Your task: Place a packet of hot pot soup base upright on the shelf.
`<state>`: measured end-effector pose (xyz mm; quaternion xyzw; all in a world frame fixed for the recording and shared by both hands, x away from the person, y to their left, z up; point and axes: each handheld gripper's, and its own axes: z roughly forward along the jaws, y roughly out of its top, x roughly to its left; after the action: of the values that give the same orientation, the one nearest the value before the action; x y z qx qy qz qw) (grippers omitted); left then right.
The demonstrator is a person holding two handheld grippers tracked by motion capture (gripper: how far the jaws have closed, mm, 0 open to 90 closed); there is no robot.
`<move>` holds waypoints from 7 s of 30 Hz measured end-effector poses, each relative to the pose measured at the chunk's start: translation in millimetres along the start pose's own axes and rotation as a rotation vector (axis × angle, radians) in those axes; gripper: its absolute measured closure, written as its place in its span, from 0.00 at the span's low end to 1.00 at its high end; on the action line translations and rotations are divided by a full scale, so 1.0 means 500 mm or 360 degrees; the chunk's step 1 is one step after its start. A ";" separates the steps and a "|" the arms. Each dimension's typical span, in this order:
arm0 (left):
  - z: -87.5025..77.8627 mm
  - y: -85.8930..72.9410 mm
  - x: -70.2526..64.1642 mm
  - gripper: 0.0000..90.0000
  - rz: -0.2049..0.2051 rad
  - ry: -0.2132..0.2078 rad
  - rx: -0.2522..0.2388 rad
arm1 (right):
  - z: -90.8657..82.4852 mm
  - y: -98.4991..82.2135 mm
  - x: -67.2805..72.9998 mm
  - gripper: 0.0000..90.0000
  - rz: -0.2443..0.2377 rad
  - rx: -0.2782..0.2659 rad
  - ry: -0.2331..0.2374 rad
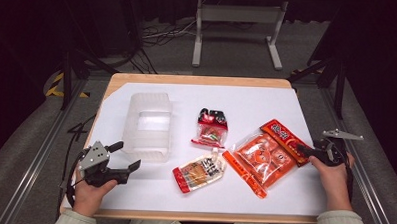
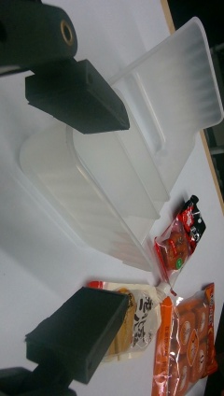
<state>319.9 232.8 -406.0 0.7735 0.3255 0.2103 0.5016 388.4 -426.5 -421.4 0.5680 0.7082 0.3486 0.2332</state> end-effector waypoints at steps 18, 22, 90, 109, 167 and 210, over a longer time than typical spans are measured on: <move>0.003 -0.001 -0.003 0.17 0.0035 0.0019 0.0031 | 0.010 -0.015 -0.014 0.26 0.0162 0.0092 0.0069; 0.004 -0.001 -0.005 0.17 0.0047 0.0026 0.0038 | 0.012 -0.017 -0.013 0.25 0.0171 0.0100 0.0082; 0.016 0.018 -0.023 0.19 0.0082 -0.0061 0.0028 | -0.027 0.039 0.039 1.00 0.0043 -0.0062 0.0335; 0.008 0.042 -0.022 0.18 0.0036 -0.0099 -0.0009 | -0.112 0.097 0.082 1.00 -0.0067 -0.0186 0.0410; 0.055 0.086 -0.051 0.20 -0.0057 -0.0296 -0.0164 | -0.261 0.265 0.310 1.00 -0.0685 -0.0325 0.0805; 0.188 0.121 -0.085 0.04 -0.0115 -0.0595 -0.0216 | -0.225 0.296 0.463 1.00 -0.0916 -0.0439 0.1113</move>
<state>369.1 125.4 -389.0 0.7513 0.2395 0.0662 0.6114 344.8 -211.8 -221.0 0.1610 0.8199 0.5310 0.1411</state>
